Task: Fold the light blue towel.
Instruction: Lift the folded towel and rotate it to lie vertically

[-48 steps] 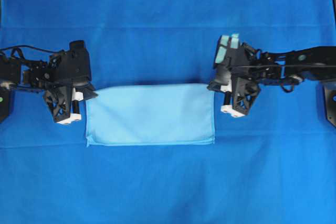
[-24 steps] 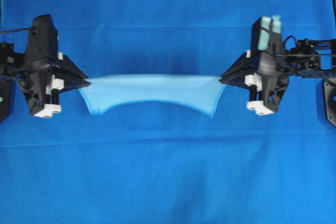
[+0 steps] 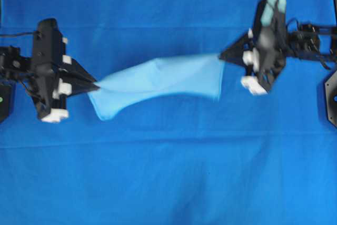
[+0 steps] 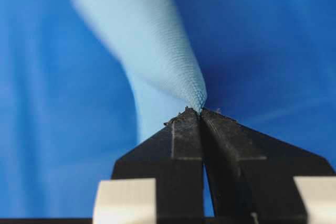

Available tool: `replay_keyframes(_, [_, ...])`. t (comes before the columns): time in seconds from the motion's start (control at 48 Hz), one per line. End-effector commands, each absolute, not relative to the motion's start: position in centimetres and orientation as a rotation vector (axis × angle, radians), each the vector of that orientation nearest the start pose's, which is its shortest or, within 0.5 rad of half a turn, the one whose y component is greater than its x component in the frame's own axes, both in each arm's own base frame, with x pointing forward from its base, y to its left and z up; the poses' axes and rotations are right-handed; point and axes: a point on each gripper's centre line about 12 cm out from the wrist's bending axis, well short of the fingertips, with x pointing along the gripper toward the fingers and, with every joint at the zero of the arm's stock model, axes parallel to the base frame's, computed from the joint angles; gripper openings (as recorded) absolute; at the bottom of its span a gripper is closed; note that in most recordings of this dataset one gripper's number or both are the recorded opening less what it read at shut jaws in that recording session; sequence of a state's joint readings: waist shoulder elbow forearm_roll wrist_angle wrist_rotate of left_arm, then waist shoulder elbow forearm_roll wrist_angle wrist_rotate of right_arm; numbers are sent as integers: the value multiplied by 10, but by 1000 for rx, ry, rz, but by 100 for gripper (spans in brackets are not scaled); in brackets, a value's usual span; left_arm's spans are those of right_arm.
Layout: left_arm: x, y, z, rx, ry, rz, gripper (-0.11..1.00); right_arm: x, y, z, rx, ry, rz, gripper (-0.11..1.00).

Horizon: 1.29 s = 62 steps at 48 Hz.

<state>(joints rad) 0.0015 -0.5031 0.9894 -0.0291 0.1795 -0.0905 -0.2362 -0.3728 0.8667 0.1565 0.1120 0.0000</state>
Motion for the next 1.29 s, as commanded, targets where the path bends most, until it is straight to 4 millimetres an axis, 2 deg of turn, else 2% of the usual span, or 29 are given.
replay_keyframes(0.0, [284, -7, 217, -99, 607, 7, 2, 309, -89, 231, 207, 543, -302, 2])
replay_keyframes(0.271, [348, -30, 219, 10, 554, -81, 2, 321, -143, 229, 161, 568, -415, 2])
replay_keyframes(0.438, [383, -42, 219, 54, 550, -114, 2, 326, -164, 231, 117, 569, -448, 2])
replay_keyframes(0.584, [405, -53, 218, 61, 545, -135, 2, 330, -178, 234, 89, 568, -470, 2])
replay_keyframes(0.834, [428, -73, 221, 70, 524, -172, 2, 337, -199, 240, 59, 540, -503, 2])
replay_keyframes(1.063, [441, -81, 220, 74, 516, -186, 2, 337, -200, 240, 55, 541, -503, 2])
replay_keyframes(1.271, [458, -85, 222, 71, 489, -187, 2, 327, -201, 240, 49, 548, -514, 2])
